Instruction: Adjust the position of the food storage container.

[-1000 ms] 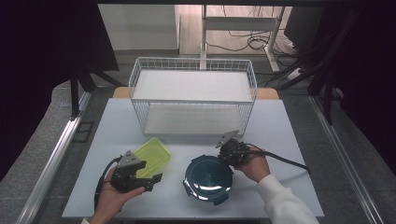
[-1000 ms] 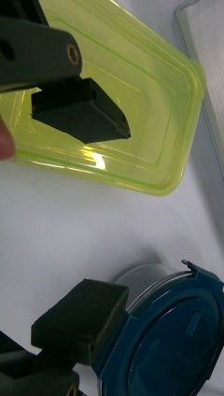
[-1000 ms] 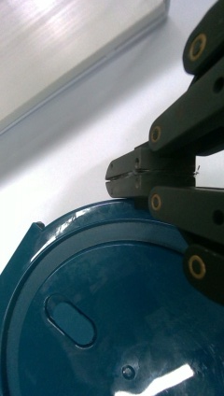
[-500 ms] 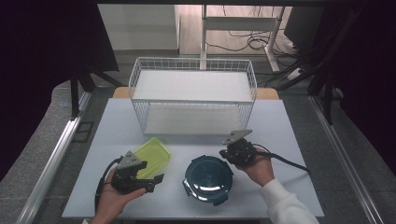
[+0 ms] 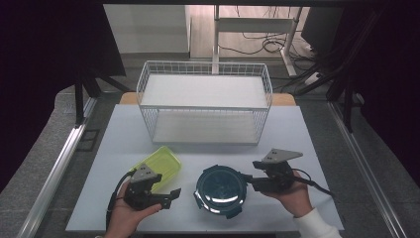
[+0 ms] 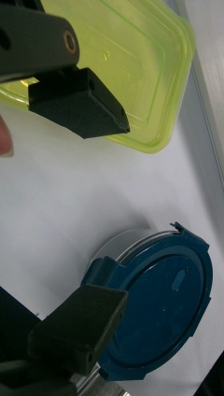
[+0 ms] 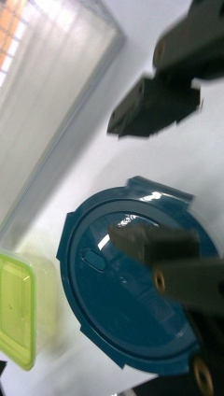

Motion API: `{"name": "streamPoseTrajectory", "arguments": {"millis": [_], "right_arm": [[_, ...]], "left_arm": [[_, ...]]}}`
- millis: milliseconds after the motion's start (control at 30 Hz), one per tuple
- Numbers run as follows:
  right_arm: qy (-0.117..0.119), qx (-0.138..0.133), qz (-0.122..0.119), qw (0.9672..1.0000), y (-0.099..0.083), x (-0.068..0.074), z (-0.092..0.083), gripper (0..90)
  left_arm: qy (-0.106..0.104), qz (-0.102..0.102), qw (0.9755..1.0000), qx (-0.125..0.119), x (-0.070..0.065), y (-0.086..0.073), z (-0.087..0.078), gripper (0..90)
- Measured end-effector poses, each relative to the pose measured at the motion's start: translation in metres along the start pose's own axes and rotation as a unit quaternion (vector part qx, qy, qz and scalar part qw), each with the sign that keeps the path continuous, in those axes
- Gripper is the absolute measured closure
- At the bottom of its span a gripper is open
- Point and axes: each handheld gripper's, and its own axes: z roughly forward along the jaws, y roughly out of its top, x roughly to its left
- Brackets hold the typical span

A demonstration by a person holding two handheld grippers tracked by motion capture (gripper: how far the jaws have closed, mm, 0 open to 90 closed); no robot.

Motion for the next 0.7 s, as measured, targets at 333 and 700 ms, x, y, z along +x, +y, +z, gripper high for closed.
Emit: {"name": "streamPoseTrajectory", "arguments": {"millis": [333,700], "right_arm": [[0.050,0.001,0.060,0.9970,-0.022,-0.007,-0.011,19.4],[0.055,0.006,0.064,0.9964,-0.021,-0.007,-0.010,18.8]], "left_arm": [[0.000,-0.014,0.9998,-0.012,-0.013,0.000,0.004,15.2],[-0.007,-0.012,0.9998,-0.017,-0.020,0.000,0.004,14.8]]}}
